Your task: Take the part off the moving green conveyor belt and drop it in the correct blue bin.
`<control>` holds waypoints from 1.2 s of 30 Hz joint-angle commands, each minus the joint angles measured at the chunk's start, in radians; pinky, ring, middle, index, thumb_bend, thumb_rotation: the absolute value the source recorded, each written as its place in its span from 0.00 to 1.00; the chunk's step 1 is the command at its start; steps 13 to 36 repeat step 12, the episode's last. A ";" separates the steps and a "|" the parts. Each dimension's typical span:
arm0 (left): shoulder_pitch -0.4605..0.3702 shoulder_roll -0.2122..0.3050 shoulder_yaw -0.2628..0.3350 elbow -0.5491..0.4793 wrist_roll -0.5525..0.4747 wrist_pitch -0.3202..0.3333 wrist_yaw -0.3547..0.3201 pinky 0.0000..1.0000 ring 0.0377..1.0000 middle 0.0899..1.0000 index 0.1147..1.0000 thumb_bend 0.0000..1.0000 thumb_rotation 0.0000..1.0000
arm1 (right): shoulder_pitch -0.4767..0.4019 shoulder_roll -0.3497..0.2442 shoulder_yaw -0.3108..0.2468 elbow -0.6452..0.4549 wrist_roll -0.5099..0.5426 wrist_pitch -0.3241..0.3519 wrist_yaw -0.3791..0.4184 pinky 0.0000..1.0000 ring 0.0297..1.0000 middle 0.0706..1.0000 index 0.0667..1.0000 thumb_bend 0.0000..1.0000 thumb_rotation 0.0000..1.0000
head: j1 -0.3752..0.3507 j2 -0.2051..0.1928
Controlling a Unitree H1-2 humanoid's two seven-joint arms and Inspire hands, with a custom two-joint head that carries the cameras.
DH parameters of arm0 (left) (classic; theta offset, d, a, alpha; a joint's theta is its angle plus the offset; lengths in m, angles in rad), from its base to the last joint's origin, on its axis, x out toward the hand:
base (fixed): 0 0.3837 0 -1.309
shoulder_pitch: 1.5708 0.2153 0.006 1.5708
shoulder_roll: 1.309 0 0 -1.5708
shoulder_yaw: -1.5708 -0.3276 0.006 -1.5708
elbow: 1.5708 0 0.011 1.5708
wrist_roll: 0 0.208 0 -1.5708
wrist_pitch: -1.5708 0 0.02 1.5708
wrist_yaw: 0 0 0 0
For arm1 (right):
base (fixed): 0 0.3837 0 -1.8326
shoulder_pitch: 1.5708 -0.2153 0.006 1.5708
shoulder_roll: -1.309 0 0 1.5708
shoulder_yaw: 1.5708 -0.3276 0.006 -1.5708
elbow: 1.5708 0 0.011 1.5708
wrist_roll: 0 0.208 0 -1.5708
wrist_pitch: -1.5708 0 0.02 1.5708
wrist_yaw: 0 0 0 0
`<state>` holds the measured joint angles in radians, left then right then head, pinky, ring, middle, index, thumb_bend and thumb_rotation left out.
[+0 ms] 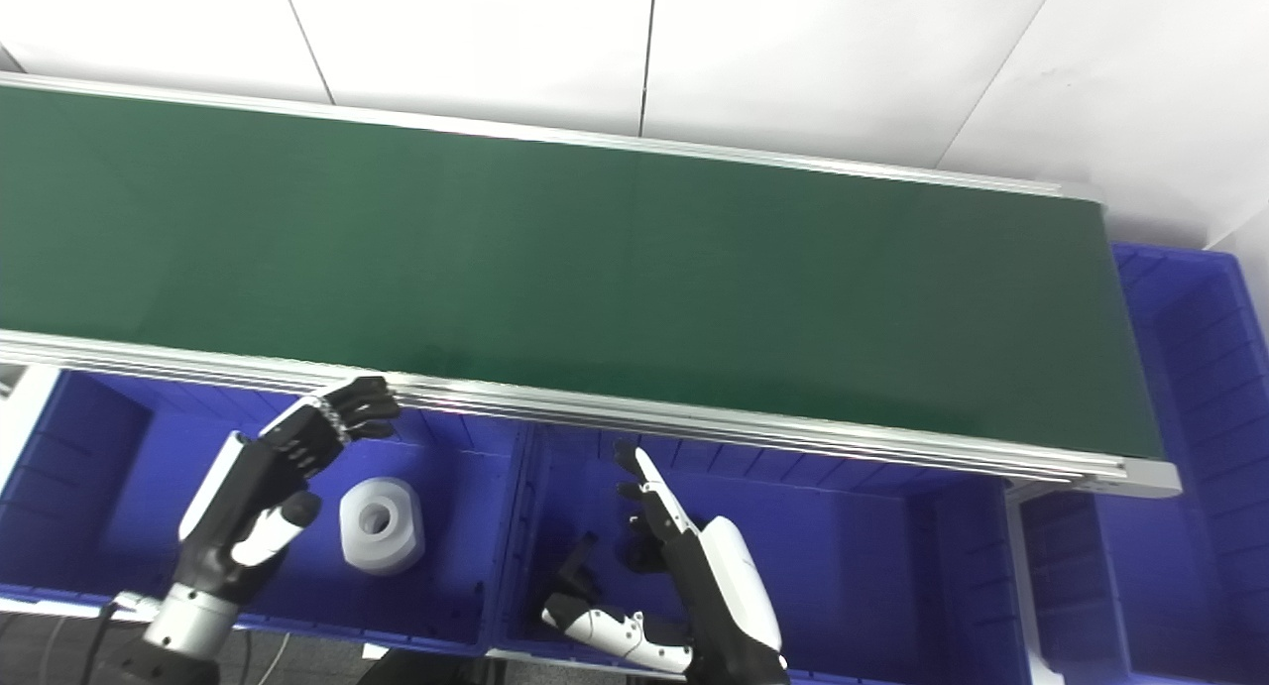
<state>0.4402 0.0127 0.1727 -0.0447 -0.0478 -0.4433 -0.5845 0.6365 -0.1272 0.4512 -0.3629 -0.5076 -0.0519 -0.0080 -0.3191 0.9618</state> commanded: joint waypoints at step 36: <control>-0.001 0.048 -0.007 0.011 -0.017 -0.027 0.006 0.73 0.78 0.81 0.78 0.78 0.77 | -0.031 0.040 -0.012 0.081 -0.044 -0.088 -0.096 0.82 0.94 1.00 1.00 0.82 0.56 | -0.024 -0.054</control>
